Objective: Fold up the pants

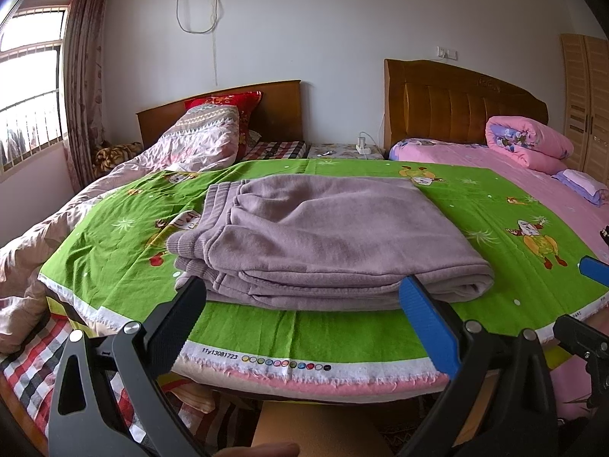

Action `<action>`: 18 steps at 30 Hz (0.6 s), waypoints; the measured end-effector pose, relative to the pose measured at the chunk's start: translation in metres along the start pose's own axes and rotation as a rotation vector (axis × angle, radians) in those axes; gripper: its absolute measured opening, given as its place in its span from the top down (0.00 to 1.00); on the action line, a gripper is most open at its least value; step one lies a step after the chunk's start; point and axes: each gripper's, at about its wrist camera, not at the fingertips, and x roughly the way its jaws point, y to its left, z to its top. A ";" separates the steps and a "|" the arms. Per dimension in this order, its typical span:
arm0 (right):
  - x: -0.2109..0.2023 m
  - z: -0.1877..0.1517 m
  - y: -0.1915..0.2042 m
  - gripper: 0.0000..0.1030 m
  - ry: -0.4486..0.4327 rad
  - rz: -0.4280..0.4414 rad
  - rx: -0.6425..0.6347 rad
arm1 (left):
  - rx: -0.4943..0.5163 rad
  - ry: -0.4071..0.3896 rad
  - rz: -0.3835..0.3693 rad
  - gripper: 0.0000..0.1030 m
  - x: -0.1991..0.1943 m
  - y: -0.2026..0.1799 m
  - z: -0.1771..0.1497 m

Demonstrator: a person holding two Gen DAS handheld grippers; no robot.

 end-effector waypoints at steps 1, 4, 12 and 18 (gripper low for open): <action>0.000 0.000 0.000 0.04 0.000 0.000 0.000 | -0.001 -0.001 0.001 0.01 -0.001 0.000 0.000; 0.000 0.000 0.001 0.04 0.001 0.001 0.000 | -0.003 -0.004 -0.006 0.01 -0.002 -0.001 0.001; 0.001 -0.003 0.001 0.04 0.004 0.007 -0.003 | 0.005 0.003 0.001 0.01 -0.001 -0.004 0.000; 0.004 -0.005 -0.001 0.04 0.017 0.011 -0.013 | -0.005 0.031 0.015 0.01 0.006 -0.001 -0.003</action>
